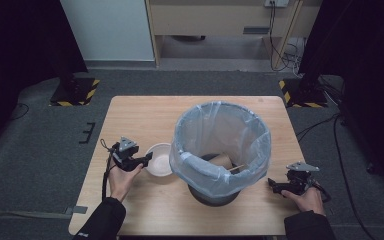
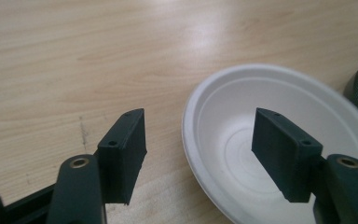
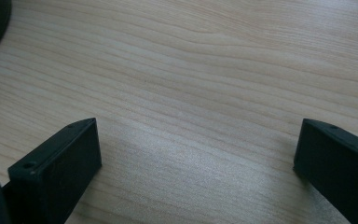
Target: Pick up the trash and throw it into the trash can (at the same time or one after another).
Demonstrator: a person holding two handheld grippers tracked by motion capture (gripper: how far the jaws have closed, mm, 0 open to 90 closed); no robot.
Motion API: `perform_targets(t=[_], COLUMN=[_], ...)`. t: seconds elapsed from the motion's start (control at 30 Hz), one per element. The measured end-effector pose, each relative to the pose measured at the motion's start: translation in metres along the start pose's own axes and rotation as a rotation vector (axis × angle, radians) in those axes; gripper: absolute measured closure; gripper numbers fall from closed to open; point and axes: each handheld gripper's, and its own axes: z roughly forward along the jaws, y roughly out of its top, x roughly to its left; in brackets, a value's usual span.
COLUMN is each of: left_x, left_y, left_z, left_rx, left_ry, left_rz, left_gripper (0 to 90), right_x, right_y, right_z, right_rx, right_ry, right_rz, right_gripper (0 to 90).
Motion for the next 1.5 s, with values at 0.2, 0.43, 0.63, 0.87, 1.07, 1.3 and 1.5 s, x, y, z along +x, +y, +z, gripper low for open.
perform_targets(t=[0.2, 0.43, 0.63, 0.87, 1.07, 1.3, 1.5], left_x=[0.003, 0.003, 0.002, 0.002, -0.001, -0.007, -0.008], left_y=[-0.006, -0.011, -0.011, -0.009, -0.005, 0.003, 0.010], left_z=[0.011, 0.017, 0.018, 0.015, 0.010, 0.000, -0.011], left_rx=[0.054, 0.110, 0.137, 0.130, 0.101, 0.050, 0.003], left_ry=[0.003, -0.010, -0.031, -0.041, -0.055, -0.065, -0.049], left_rz=[-0.003, 0.005, 0.004, -0.024, -0.034, -0.028, -0.011], left_gripper=[36.5, 45.8, 61.3, 71.7, 76.9, 81.0, 82.8], right_x=[0.000, 0.000, 0.000, 0.000, 0.000, 0.000, 0.000], right_y=[0.000, 0.000, 0.000, 0.000, 0.000, 0.000, 0.000], right_z=[0.000, 0.000, 0.000, 0.000, 0.000, 0.000, 0.000], right_rx=[0.002, 0.000, 0.001, 0.000, 0.000, 0.000, 0.001], right_ry=[0.001, 0.000, 0.001, 0.001, 0.001, 0.001, 0.001], right_rz=[-0.002, 0.000, 0.001, 0.000, 0.001, 0.001, 0.001], right_gripper=[0.8, 0.8, 0.8, 0.8, 0.8, 0.8, 0.8])
